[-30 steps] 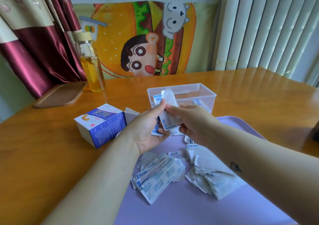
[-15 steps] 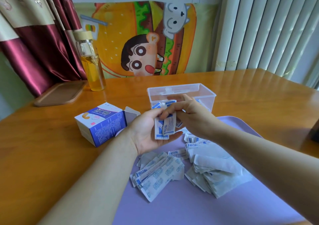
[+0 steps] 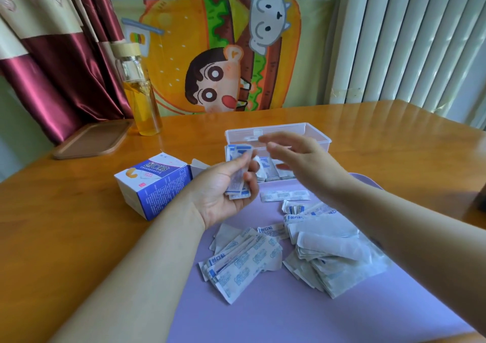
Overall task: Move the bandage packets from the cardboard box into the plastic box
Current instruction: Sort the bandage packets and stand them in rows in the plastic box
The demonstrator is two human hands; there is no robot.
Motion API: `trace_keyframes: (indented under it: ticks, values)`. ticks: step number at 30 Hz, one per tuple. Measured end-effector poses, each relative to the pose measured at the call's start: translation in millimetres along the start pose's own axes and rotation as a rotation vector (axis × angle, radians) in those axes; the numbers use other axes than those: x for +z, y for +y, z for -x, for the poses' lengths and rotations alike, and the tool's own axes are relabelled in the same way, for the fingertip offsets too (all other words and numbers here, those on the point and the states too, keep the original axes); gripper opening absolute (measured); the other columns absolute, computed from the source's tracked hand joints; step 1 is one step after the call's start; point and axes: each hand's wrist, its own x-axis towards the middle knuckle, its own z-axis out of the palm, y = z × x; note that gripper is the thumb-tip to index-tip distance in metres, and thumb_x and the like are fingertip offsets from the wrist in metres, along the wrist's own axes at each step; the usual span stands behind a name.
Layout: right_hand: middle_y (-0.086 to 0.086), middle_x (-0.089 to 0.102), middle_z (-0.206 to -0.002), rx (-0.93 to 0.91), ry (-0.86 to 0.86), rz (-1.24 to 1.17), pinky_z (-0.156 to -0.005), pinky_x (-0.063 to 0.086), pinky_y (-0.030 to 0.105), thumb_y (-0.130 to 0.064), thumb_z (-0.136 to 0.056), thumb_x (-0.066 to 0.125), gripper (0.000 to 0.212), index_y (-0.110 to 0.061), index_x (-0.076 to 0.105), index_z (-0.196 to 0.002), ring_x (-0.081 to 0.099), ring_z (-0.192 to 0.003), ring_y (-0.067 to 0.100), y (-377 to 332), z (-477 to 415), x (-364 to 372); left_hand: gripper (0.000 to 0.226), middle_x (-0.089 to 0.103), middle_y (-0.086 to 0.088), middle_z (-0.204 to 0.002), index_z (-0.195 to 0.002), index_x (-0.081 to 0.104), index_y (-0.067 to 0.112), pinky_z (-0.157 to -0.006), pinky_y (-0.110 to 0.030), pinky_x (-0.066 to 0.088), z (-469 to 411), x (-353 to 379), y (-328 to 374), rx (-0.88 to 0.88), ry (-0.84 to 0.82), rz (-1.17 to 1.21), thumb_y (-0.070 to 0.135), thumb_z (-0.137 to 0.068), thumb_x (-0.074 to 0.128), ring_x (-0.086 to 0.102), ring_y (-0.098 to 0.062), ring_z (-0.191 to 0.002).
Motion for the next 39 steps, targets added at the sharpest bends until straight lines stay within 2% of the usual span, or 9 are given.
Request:
trace_keyframes:
  ticks: [2,6,12,17,24,29,32,36,39]
  values:
    - [-0.012,0.067,-0.083,-0.113,-0.086,0.199,-0.07,0.045,0.014,-0.022,-0.09,0.059,0.01,-0.024,0.069,-0.09,0.058,-0.076,0.005,-7.6,9.0,-1.2,0.015,0.063,0.001,-0.066,-0.093,0.063,0.01,-0.046,-0.013,0.045,-1.3,-2.9,4.7,0.066,0.076,0.034,0.018,-0.094,0.05,0.046,-0.002,-0.043]
    - [-0.017,0.063,-0.096,-0.073,-0.724,0.632,-0.076,0.041,0.008,-0.03,-0.082,0.07,0.022,-0.031,0.067,-0.104,0.054,-0.088,-0.003,-14.9,31.4,15.9,0.018,0.056,0.003,-0.059,-0.1,0.061,0.01,-0.05,-0.015,0.044,-0.3,-4.2,9.8,0.128,0.133,0.079,0.02,-0.097,0.046,0.043,-0.004,-0.049]
    - [-0.02,0.049,-0.087,-0.018,-0.825,0.781,-0.08,0.042,0.019,-0.031,-0.08,0.071,0.03,-0.03,0.063,-0.109,0.055,-0.095,0.007,-15.8,27.7,34.4,0.019,0.052,0.002,-0.061,-0.096,0.061,0.009,-0.051,-0.016,0.043,2.4,-2.4,6.9,0.114,0.141,0.061,0.02,-0.098,0.046,0.042,-0.004,-0.053]
    - [-0.012,0.053,-0.096,0.038,-0.865,0.816,-0.069,0.038,0.011,-0.034,-0.078,0.073,0.032,-0.024,0.062,-0.106,0.055,-0.097,0.011,-12.5,19.5,39.2,0.018,0.051,0.002,-0.063,-0.096,0.062,0.01,-0.057,-0.016,0.041,0.7,-3.3,5.5,0.101,0.162,0.062,0.019,-0.097,0.047,0.04,-0.003,-0.054]
    - [-0.022,0.057,-0.078,0.12,-0.841,0.719,-0.066,0.043,0.015,-0.04,-0.078,0.073,0.021,-0.028,0.064,-0.092,0.066,-0.079,0.009,-9.1,13.7,27.8,0.016,0.052,0.002,-0.062,-0.098,0.061,0.01,-0.057,-0.017,0.041,0.8,-5.5,8.3,0.109,0.167,0.062,0.018,-0.096,0.047,0.04,-0.004,-0.053]
    - [-0.005,0.07,-0.081,0.158,-0.731,0.552,-0.076,0.045,0.027,-0.036,-0.078,0.073,0.011,-0.028,0.066,-0.076,0.059,-0.072,0.007,-6.1,7.5,14.0,0.015,0.05,0.002,-0.062,-0.098,0.061,0.01,-0.052,-0.016,0.042,0.0,-7.5,10.9,0.126,0.169,0.046,0.017,-0.096,0.048,0.039,-0.004,-0.053]
    - [-0.007,0.068,-0.073,0.232,-0.661,0.397,-0.073,0.042,0.027,-0.035,-0.078,0.073,0.01,-0.03,0.068,-0.071,0.056,-0.069,0.007,-0.2,5.7,1.5,0.015,0.049,0.004,-0.061,-0.097,0.061,0.01,-0.047,-0.015,0.042,-1.1,-11.8,12.7,0.148,0.192,-0.033,0.018,-0.096,0.048,0.039,-0.004,-0.049]
    - [0.009,0.056,-0.072,0.346,-0.414,-0.017,-0.065,0.042,0.02,-0.016,-0.079,0.071,0.013,-0.006,0.063,-0.075,0.051,-0.067,0.014,12.2,2.6,-8.9,0.02,0.052,0.005,-0.058,-0.09,0.063,0.013,-0.042,-0.013,0.035,-1.9,-17.2,15.3,0.119,0.223,-0.224,0.031,-0.094,0.053,0.038,-0.002,-0.041]
    - [0.004,0.052,-0.057,0.405,-0.143,-0.239,-0.066,0.041,0.023,-0.009,-0.082,0.068,0.031,-0.01,0.058,-0.052,0.047,-0.059,0.013,23.1,-2.7,-11.4,0.033,0.06,0.001,-0.076,-0.093,0.066,0.014,-0.041,-0.013,0.032,-1.8,-16.2,15.1,0.105,0.27,-0.294,0.046,-0.083,0.063,0.041,-0.003,-0.043]
